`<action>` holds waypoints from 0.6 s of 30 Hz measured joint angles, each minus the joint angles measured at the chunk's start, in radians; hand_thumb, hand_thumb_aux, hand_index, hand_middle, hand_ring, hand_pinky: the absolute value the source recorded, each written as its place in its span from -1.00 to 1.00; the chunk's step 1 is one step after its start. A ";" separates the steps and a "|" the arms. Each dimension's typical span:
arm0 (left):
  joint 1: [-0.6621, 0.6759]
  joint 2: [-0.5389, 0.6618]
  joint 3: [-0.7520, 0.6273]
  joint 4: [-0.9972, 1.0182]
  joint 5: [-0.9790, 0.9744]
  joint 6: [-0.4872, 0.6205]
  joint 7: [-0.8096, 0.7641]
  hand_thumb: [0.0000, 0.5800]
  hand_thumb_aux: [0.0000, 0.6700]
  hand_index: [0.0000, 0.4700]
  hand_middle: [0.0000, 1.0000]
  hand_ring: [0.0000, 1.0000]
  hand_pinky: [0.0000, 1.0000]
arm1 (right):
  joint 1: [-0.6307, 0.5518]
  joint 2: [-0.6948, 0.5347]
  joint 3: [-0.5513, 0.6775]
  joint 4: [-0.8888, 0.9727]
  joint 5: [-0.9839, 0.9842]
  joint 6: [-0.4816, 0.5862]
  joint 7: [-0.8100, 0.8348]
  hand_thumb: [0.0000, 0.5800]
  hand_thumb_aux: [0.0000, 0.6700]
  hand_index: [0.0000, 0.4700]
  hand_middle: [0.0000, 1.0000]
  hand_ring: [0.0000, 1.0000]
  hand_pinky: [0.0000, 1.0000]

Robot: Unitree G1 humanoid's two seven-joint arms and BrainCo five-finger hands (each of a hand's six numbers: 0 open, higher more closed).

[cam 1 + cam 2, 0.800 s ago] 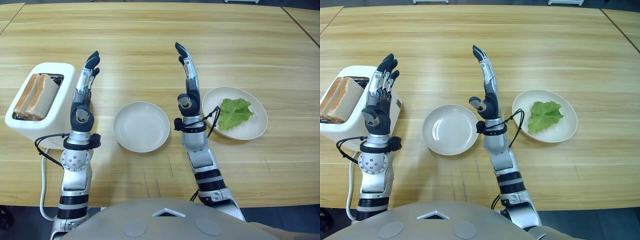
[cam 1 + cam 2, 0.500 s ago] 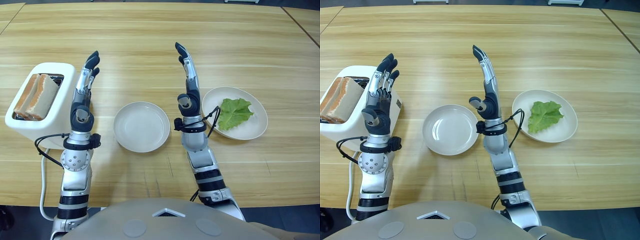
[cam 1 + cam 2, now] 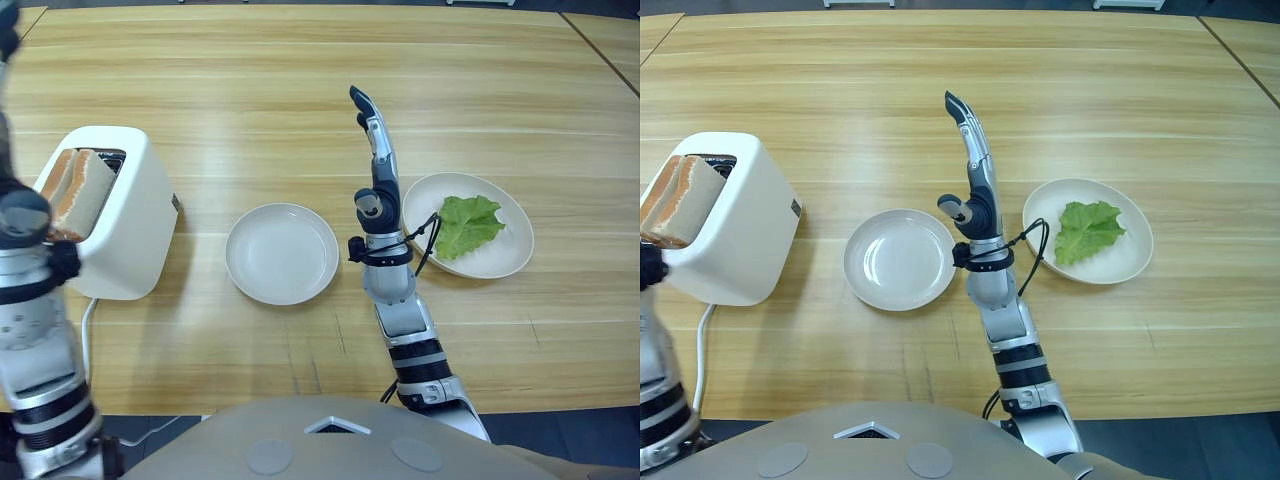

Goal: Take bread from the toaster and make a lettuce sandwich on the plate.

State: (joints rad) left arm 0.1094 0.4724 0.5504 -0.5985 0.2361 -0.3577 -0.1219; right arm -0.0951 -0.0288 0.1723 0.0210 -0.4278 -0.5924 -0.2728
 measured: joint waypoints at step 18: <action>0.302 0.365 0.108 0.388 0.574 0.083 -0.005 -1.00 -1.00 -1.00 -1.00 -1.00 -1.00 | 0.000 -0.009 -0.003 0.009 0.000 -0.002 0.002 -1.00 -1.00 -1.00 -1.00 -1.00 -1.00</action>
State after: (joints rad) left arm 0.4111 0.8373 0.6588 -0.2104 0.8096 -0.2750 -0.1273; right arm -0.0955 -0.0373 0.1696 0.0299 -0.4278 -0.5944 -0.2709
